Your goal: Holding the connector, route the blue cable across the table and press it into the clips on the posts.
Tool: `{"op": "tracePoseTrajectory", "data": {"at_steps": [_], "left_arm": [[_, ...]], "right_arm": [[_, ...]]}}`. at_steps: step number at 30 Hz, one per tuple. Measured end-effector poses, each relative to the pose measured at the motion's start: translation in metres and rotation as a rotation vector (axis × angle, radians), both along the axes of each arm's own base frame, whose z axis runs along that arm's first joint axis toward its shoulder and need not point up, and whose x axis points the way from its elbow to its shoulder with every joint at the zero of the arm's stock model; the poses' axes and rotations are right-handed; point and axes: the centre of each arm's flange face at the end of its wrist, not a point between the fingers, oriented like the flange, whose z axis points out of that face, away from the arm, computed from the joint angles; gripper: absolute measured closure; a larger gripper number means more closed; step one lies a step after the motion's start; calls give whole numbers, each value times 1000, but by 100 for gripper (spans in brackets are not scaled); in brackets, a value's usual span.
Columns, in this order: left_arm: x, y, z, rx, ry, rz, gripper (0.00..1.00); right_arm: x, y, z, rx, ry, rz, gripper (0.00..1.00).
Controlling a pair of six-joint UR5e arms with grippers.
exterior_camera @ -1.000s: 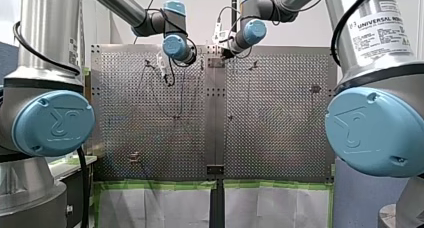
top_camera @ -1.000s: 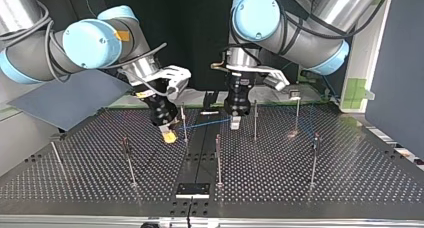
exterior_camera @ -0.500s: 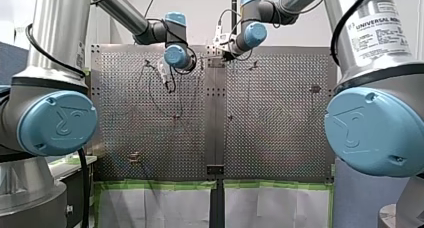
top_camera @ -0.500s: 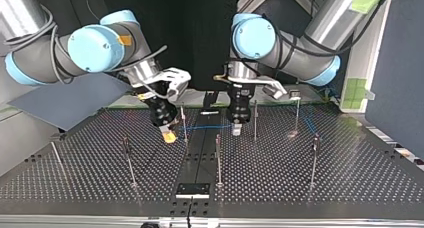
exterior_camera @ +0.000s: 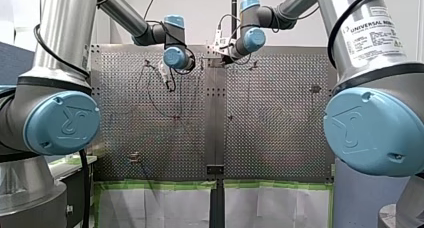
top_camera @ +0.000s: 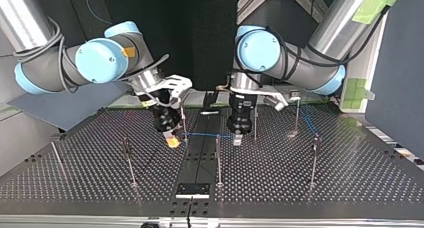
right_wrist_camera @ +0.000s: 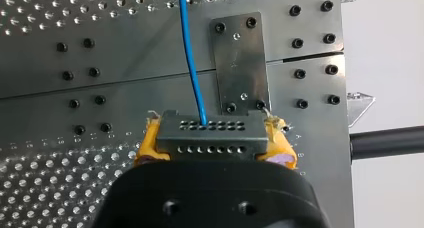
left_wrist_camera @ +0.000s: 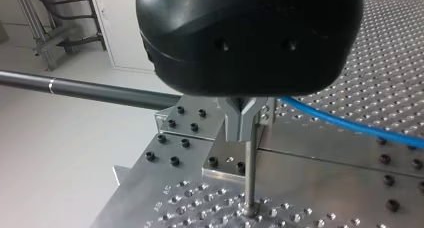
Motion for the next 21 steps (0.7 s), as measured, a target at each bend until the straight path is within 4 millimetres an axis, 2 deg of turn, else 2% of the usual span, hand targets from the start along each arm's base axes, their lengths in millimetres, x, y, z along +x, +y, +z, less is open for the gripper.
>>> {"op": "tracePoseTrajectory", "data": {"at_steps": [8,16,21], "left_arm": [[18,7,-16,14,35,32,100],[31,10,-3,-3,-1,19,100],[41,9,-7,-2,5,9,100]], "right_arm": [[4,-8,-3,2,-4,5,100],[8,-18,-12,13,-3,12,100],[11,-25,-18,23,-6,12,100]]}}
